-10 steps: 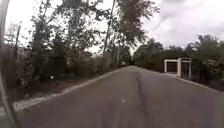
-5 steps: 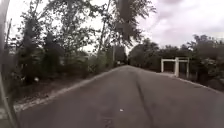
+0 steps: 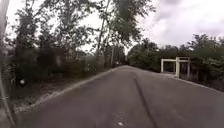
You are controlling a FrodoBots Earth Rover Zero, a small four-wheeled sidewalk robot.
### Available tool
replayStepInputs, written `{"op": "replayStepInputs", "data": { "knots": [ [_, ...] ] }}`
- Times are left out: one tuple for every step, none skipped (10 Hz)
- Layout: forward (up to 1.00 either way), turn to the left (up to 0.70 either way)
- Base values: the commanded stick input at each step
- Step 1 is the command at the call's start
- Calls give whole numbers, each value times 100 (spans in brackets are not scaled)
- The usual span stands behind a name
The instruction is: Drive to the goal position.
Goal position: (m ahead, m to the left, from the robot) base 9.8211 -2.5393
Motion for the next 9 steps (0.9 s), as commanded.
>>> {"op": "replayStepInputs", "data": {
  "knots": [
    [70, 0],
    [70, 0],
    [70, 0],
    [70, 0],
    [70, 0],
    [70, 0],
    [70, 0],
    [70, 0],
    [70, 0]
  ]
}}
